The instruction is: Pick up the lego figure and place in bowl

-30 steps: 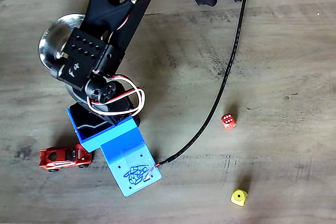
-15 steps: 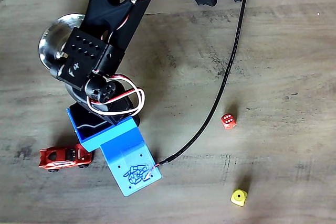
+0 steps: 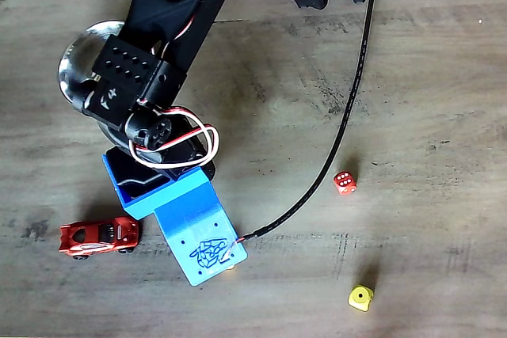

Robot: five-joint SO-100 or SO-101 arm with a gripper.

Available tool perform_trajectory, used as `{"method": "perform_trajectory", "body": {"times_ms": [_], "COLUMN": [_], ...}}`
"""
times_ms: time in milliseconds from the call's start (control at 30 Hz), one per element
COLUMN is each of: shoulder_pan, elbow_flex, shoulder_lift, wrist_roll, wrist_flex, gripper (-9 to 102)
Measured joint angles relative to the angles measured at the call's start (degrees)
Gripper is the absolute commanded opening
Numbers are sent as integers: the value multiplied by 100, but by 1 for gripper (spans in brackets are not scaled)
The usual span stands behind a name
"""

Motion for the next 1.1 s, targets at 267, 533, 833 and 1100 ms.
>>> {"method": "perform_trajectory", "body": {"times_ms": [267,533,833,1100], "shoulder_pan": [0,53,387,1028], "elbow_flex": [0,0,0,0], "shoulder_lift": [0,0,501,1494], "wrist_roll": [0,-18,-26,-26], "wrist_flex": [9,9,44,53], "gripper": [-1,-1,-1,-1]}}
